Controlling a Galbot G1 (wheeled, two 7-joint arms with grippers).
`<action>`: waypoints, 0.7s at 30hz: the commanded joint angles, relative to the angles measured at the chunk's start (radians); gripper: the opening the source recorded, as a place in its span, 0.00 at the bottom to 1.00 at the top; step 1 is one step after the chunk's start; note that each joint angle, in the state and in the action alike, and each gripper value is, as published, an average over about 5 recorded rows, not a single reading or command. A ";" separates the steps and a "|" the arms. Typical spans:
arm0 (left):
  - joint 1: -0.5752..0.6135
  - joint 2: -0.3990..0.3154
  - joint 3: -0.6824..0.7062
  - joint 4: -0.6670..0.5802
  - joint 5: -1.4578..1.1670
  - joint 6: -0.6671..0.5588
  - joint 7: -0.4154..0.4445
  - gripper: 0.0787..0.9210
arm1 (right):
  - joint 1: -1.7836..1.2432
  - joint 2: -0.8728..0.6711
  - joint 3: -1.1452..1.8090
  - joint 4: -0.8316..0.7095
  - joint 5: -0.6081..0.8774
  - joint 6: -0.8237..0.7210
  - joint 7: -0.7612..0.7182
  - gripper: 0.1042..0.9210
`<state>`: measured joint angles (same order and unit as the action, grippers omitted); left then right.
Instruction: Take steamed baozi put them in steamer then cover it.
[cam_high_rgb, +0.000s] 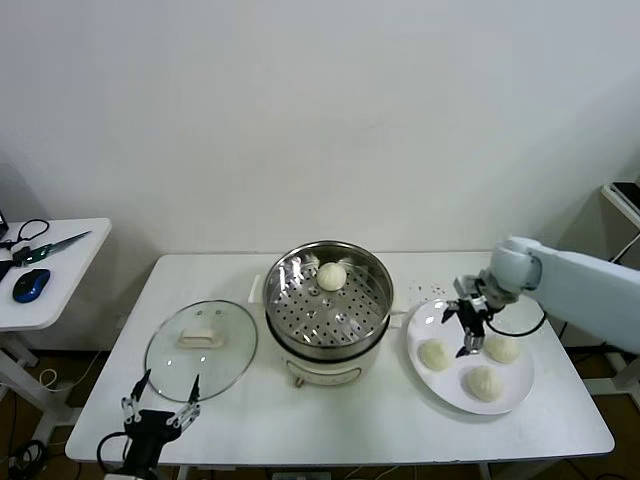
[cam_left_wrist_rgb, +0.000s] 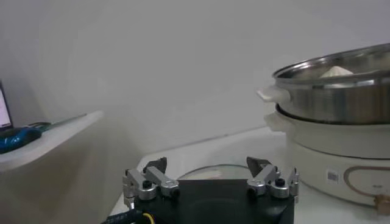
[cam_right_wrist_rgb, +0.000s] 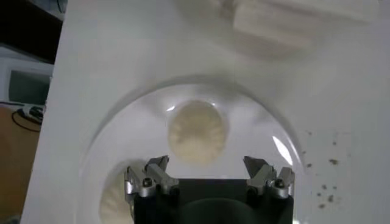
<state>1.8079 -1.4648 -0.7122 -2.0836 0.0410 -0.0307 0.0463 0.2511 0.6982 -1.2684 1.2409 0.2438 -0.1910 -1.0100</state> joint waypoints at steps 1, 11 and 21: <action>0.004 -0.001 0.000 0.004 0.001 0.000 0.000 0.88 | -0.110 0.020 0.076 -0.037 -0.026 -0.019 -0.003 0.88; 0.001 -0.004 0.004 0.014 0.007 -0.002 0.000 0.88 | -0.154 0.067 0.130 -0.084 -0.050 -0.009 0.004 0.88; 0.009 0.000 0.002 0.014 0.007 -0.005 0.000 0.88 | -0.147 0.084 0.135 -0.094 -0.049 -0.002 -0.003 0.80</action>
<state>1.8157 -1.4671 -0.7102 -2.0688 0.0474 -0.0356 0.0457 0.1267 0.7667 -1.1566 1.1641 0.2026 -0.1916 -1.0141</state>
